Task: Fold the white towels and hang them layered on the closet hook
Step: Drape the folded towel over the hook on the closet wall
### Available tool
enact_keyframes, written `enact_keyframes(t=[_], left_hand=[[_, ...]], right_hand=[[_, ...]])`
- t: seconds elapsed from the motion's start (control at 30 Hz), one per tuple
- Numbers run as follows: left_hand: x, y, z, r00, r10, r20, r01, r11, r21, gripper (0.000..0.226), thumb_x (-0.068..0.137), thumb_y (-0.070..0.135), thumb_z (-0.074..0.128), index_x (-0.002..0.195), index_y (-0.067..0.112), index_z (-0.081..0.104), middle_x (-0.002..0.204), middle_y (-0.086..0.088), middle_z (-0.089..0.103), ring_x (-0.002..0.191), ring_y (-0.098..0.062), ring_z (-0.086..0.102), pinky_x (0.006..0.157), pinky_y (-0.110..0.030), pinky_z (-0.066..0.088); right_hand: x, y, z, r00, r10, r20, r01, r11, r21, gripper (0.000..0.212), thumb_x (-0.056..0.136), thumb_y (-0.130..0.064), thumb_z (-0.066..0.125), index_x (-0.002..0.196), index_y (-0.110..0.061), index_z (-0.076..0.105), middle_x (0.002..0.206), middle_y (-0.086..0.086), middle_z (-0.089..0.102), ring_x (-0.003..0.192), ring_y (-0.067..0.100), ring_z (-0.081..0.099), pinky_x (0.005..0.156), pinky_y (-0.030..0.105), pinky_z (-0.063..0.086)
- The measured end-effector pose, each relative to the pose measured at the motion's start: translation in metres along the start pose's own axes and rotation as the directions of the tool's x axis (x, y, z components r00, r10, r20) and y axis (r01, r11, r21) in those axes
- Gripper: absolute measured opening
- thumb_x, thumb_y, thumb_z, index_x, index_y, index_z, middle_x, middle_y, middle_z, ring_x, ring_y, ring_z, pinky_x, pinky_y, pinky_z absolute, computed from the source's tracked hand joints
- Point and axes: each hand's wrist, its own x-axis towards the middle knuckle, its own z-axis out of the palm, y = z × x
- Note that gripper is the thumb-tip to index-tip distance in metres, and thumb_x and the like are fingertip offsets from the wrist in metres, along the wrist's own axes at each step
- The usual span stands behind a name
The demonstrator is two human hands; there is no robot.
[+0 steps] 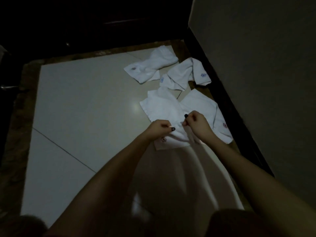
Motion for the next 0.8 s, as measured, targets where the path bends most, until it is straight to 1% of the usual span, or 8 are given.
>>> enact_keyframes(t=[0.1, 0.2, 0.3, 0.37, 0.43, 0.5, 0.63, 0.8], left_hand=[[0.000, 0.048, -0.028, 0.999, 0.003, -0.042, -0.007, 0.994, -0.107, 0.023, 0.092, 0.010, 0.065, 0.070, 0.012, 0.060, 0.069, 0.001, 0.055, 0.068, -0.007, 0.049, 0.066, -0.019, 0.039], [-0.001, 0.106, -0.068, 0.996, 0.026, -0.087, -0.039, 0.988, -0.148, 0.026, 0.093, 0.012, 0.064, 0.068, 0.011, 0.057, 0.064, 0.000, 0.047, 0.060, -0.007, 0.041, 0.058, -0.018, 0.035], [-0.011, 0.174, -0.108, 0.989, 0.114, -0.092, -0.125, 0.984, -0.126, 0.020, 0.095, 0.015, 0.062, 0.076, 0.008, 0.059, 0.067, -0.002, 0.047, 0.064, -0.011, 0.042, 0.059, -0.019, 0.035], [-0.028, 0.225, -0.135, 0.983, 0.145, -0.112, -0.158, 0.980, -0.120, 0.017, 0.096, 0.016, 0.061, 0.081, 0.008, 0.062, 0.073, -0.003, 0.053, 0.069, -0.009, 0.048, 0.062, -0.016, 0.039], [-0.053, 0.281, -0.166, 0.976, 0.160, -0.150, -0.179, 0.976, -0.123, 0.016, 0.096, 0.016, 0.060, 0.081, 0.011, 0.065, 0.076, 0.001, 0.059, 0.069, -0.002, 0.054, 0.063, -0.011, 0.042], [-0.082, 0.339, -0.200, 0.971, 0.160, -0.179, -0.184, 0.975, -0.124, 0.015, 0.096, 0.016, 0.061, 0.083, 0.012, 0.066, 0.077, 0.004, 0.062, 0.069, 0.000, 0.056, 0.065, -0.011, 0.044], [-0.142, 0.446, -0.257, 0.959, 0.181, -0.217, -0.210, 0.971, -0.117, 0.013, 0.097, 0.015, 0.059, 0.088, 0.007, 0.064, 0.077, 0.000, 0.060, 0.067, 0.000, 0.056, 0.062, -0.011, 0.045], [-0.226, 0.573, -0.323, 0.946, 0.189, -0.262, -0.220, 0.971, -0.095, 0.015, 0.097, 0.013, 0.058, 0.084, 0.007, 0.061, 0.078, -0.007, 0.058, 0.072, -0.011, 0.053, 0.068, -0.023, 0.043]], right_hand=[[0.003, -0.041, -0.024, 0.997, -0.029, 0.075, 0.027, 0.999, 0.029, 0.028, 0.102, -0.019, 0.048, 0.087, -0.001, 0.062, 0.087, 0.011, 0.069, 0.083, 0.019, 0.063, 0.077, 0.026, 0.046], [0.002, -0.091, -0.051, 0.994, -0.079, 0.079, 0.074, 0.995, 0.071, 0.017, 0.099, -0.022, 0.056, 0.105, -0.008, 0.061, 0.095, 0.008, 0.064, 0.085, 0.017, 0.060, 0.067, 0.013, 0.046], [-0.001, -0.157, -0.083, 0.982, -0.153, 0.108, 0.145, 0.987, 0.073, 0.030, 0.097, -0.023, 0.060, 0.125, -0.015, 0.055, 0.095, -0.003, 0.061, 0.084, 0.006, 0.057, 0.067, 0.006, 0.045], [-0.012, -0.209, -0.104, 0.979, -0.159, 0.130, 0.145, 0.983, 0.110, 0.027, 0.099, -0.021, 0.057, 0.116, -0.001, 0.062, 0.087, 0.000, 0.059, 0.078, 0.006, 0.055, 0.072, 0.015, 0.046], [-0.028, -0.268, -0.125, 0.981, -0.149, 0.122, 0.127, 0.978, 0.167, 0.030, 0.100, -0.020, 0.055, 0.087, 0.006, 0.062, 0.080, 0.009, 0.057, 0.076, 0.013, 0.058, 0.072, 0.024, 0.051], [-0.052, -0.332, -0.148, 0.974, -0.178, 0.141, 0.148, 0.969, 0.200, 0.034, 0.099, -0.021, 0.055, 0.068, -0.009, 0.059, 0.072, 0.002, 0.060, 0.073, 0.009, 0.061, 0.065, 0.019, 0.052], [-0.101, -0.449, -0.187, 0.953, -0.255, 0.165, 0.202, 0.937, 0.284, 0.015, 0.098, -0.024, 0.058, 0.097, -0.020, 0.072, 0.100, 0.013, 0.071, 0.091, 0.021, 0.067, 0.081, 0.037, 0.054], [-0.168, -0.590, -0.233, 0.949, -0.295, 0.115, 0.233, 0.895, 0.380, 0.016, 0.099, -0.017, 0.054, 0.099, -0.018, 0.069, 0.097, 0.006, 0.069, 0.094, 0.020, 0.063, 0.084, 0.038, 0.050]])
